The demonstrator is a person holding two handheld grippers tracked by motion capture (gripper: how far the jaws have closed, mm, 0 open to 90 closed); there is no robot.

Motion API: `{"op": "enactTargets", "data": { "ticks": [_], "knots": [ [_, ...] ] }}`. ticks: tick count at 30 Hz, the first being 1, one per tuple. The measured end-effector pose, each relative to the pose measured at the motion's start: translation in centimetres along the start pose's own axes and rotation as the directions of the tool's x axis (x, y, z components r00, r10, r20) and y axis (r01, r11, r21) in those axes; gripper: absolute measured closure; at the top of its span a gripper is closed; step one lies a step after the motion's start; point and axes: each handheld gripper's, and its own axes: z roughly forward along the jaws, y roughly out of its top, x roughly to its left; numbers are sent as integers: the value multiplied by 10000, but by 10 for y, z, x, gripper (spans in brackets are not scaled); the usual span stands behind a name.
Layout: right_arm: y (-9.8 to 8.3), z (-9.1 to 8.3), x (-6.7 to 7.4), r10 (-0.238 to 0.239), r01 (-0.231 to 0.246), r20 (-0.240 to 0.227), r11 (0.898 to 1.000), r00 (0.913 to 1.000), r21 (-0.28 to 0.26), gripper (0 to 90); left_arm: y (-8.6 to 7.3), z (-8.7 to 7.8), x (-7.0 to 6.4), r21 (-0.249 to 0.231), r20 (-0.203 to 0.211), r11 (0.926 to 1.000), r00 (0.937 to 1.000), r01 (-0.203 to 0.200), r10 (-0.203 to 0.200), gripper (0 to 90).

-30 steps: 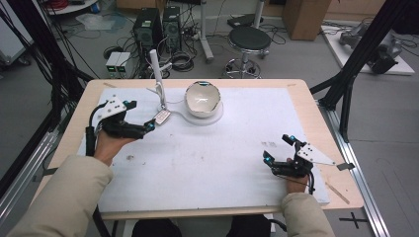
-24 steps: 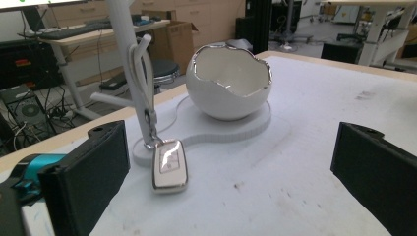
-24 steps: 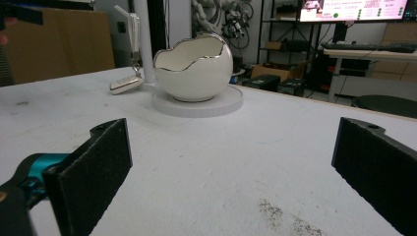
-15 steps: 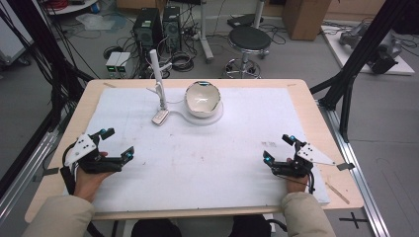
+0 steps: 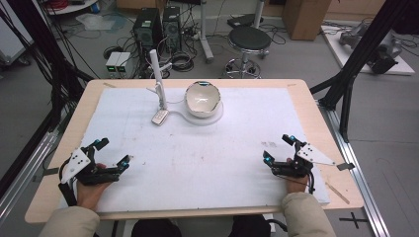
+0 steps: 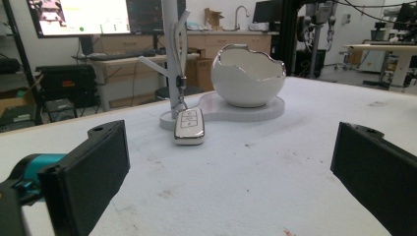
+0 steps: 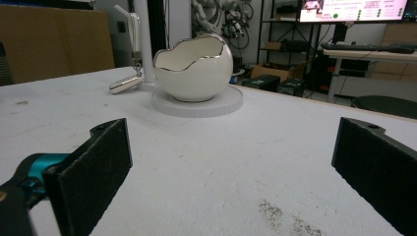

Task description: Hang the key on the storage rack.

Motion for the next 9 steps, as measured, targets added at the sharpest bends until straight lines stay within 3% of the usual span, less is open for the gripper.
{"op": "enactTargets", "data": {
  "ticks": [9],
  "knots": [
    [0, 0, 0, -27, 27, 12, 10000, 10000, 1, 8, 0, -2, 0, -134, -254, 9999, 9997, 23, -26, 17]
  ]
}}
